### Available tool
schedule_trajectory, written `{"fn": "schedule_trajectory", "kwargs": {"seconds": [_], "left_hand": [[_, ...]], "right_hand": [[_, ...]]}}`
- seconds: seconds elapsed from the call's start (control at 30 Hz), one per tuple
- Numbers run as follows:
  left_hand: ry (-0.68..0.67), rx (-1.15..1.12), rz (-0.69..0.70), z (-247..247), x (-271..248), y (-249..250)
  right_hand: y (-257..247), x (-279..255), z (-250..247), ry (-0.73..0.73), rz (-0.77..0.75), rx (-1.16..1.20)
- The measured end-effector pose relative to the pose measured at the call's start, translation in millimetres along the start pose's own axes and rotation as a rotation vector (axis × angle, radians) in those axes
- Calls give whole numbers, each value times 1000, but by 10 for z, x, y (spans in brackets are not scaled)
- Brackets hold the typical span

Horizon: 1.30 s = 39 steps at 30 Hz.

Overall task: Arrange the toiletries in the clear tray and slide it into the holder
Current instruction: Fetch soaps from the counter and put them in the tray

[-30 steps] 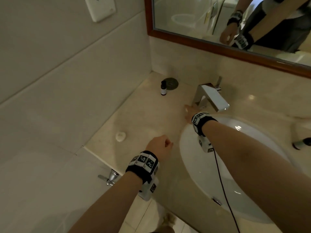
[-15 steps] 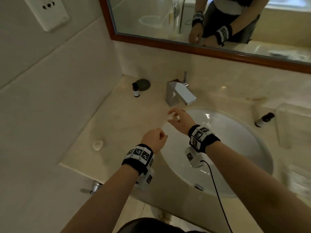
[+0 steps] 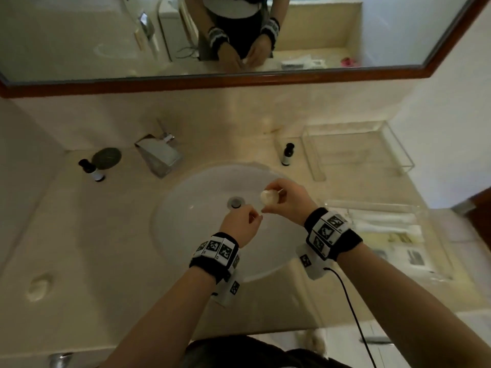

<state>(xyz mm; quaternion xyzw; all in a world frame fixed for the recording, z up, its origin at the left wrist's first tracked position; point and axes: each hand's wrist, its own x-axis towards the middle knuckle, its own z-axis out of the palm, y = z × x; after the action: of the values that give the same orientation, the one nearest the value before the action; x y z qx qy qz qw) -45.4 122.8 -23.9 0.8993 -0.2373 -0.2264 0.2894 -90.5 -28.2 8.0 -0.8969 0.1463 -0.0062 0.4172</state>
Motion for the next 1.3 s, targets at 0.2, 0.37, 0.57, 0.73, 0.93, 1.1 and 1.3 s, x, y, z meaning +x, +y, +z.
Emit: {"fn": "schedule_trajectory", "kwargs": {"seconds": [0.2, 0.37, 0.57, 0.73, 0.93, 1.1, 1.3], "left_hand": [[-6, -28, 72, 517, 117, 654], [-29, -19, 83, 861, 183, 1001], [-5, -17, 78, 1102, 203, 1244], [-18, -31, 36, 1222, 155, 1301], [11, -19, -12, 1272, 113, 1232], [7, -35, -43, 1273, 65, 1180], [-1, -52, -63, 1305, 26, 1128]], "right_hand": [[659, -351, -557, 141, 145, 166], [1072, -549, -935, 196, 191, 391], [1405, -656, -1232, 129, 203, 395], [1602, -690, -1243, -147, 304, 170], [1634, -675, -1011, -197, 356, 72], [1541, -661, -896, -144, 405, 90], [1506, -675, -870, -110, 409, -45]]}}
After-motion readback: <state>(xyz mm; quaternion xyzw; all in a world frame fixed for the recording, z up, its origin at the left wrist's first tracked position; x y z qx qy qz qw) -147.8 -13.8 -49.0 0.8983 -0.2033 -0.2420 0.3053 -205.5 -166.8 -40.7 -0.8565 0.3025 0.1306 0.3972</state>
